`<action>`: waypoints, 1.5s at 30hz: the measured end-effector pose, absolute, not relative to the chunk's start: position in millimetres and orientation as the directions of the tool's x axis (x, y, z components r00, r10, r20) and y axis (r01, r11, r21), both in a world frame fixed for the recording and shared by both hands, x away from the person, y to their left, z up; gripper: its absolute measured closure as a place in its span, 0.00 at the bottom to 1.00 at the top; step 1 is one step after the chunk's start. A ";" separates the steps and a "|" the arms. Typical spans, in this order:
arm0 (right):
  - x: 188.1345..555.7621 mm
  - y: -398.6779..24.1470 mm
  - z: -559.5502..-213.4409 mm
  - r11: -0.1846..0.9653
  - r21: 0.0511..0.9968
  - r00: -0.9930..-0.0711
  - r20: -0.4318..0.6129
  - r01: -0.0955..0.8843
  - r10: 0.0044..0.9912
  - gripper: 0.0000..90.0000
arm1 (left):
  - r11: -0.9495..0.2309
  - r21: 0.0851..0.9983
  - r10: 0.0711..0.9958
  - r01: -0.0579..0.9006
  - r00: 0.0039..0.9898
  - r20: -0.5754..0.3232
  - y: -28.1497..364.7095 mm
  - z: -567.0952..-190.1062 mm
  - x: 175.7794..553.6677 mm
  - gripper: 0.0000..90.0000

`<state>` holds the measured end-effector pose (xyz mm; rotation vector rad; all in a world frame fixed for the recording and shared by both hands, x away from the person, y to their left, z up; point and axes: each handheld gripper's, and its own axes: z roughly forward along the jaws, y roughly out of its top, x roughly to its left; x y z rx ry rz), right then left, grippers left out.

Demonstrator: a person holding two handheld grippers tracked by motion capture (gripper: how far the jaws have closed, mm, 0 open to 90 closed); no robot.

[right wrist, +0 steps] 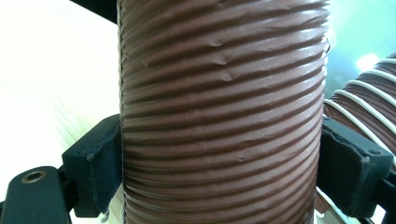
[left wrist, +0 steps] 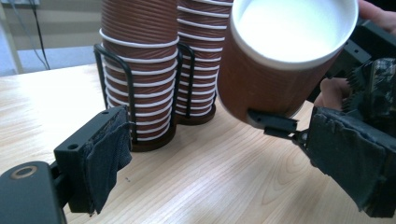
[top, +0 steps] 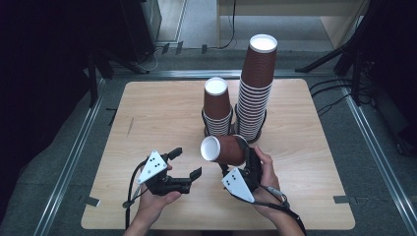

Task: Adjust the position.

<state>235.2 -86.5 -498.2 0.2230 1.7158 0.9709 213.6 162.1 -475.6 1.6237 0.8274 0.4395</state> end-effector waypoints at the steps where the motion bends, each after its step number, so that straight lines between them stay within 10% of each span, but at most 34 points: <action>1: 235.2 -86.6 -498.4 0.652 0.688 -0.381 -0.723 -0.318 0.577 0.14 | -0.045 0.961 0.717 0.272 0.679 -0.159 161.0 -475.4 213.5 0.08; 45: 223.9 -69.7 -515.2 0.756 0.494 -0.325 -0.865 -0.429 0.382 0.14 | -0.068 0.961 0.663 0.267 0.732 -0.156 149.2 -474.1 210.4 0.14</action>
